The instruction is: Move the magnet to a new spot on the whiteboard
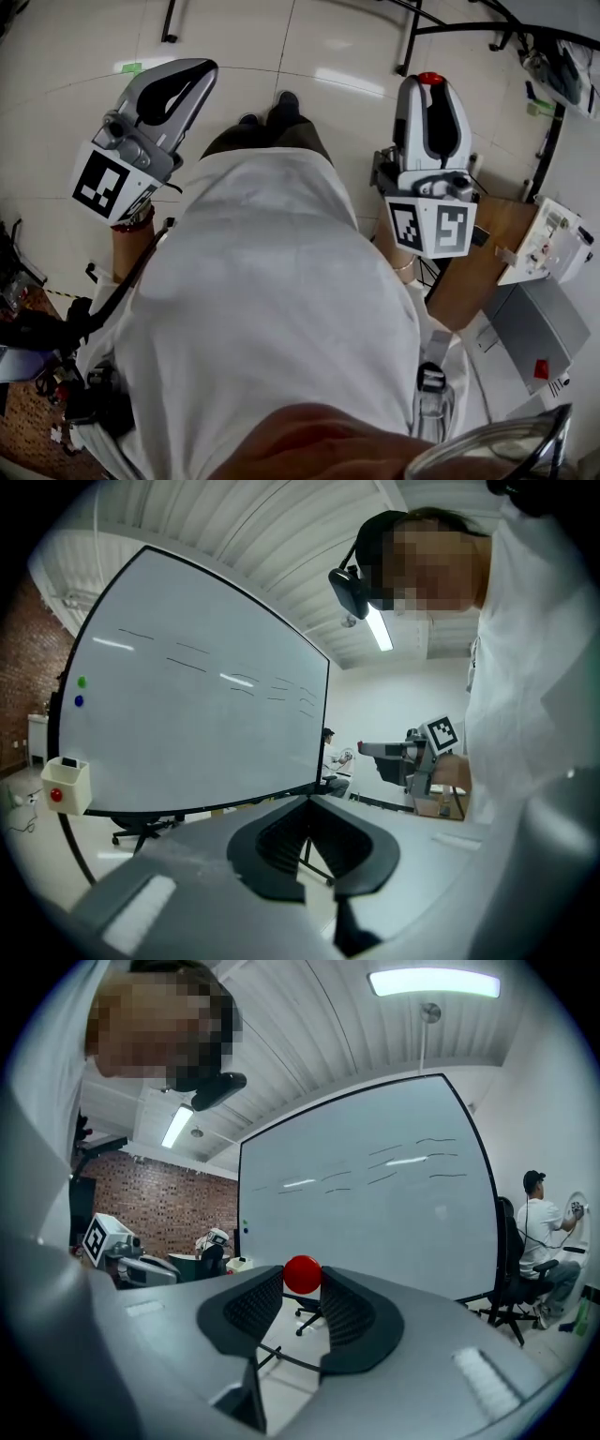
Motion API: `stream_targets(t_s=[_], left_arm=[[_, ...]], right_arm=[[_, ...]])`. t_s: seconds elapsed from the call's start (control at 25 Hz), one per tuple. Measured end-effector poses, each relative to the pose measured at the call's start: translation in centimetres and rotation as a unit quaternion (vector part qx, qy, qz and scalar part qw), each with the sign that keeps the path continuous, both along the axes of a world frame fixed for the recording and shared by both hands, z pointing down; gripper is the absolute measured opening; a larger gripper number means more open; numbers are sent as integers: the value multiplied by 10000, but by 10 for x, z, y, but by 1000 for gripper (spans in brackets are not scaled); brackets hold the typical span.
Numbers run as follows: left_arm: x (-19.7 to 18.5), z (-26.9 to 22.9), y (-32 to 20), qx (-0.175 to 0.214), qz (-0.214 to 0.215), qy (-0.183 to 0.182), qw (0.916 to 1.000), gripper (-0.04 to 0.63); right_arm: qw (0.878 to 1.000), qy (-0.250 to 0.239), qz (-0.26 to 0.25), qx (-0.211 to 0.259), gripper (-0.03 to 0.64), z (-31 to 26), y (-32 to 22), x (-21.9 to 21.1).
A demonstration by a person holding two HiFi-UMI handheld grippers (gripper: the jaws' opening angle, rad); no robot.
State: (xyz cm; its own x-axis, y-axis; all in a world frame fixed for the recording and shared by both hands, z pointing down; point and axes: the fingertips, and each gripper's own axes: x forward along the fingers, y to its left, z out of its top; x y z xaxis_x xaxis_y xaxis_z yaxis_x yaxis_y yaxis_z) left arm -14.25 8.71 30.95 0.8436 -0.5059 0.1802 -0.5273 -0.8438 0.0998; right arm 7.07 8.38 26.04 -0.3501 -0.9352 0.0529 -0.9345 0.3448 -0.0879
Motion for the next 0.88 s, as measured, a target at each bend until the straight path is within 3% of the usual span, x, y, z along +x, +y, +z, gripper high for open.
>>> stream_targets(t_s=[0.28,0.64,0.88], left_arm=[[-10,-5,24,40,354,300,9989,0],[-4,-5,50,27,908,486,9947,0],[17,10,13,-30,802,456,9957,0]], right_arm=[[9967,138,242,758,126,-42,45,-19],[9944,136,683,797,126,-47,88,-26],[9952,113,614,753,126,-32,43,2]])
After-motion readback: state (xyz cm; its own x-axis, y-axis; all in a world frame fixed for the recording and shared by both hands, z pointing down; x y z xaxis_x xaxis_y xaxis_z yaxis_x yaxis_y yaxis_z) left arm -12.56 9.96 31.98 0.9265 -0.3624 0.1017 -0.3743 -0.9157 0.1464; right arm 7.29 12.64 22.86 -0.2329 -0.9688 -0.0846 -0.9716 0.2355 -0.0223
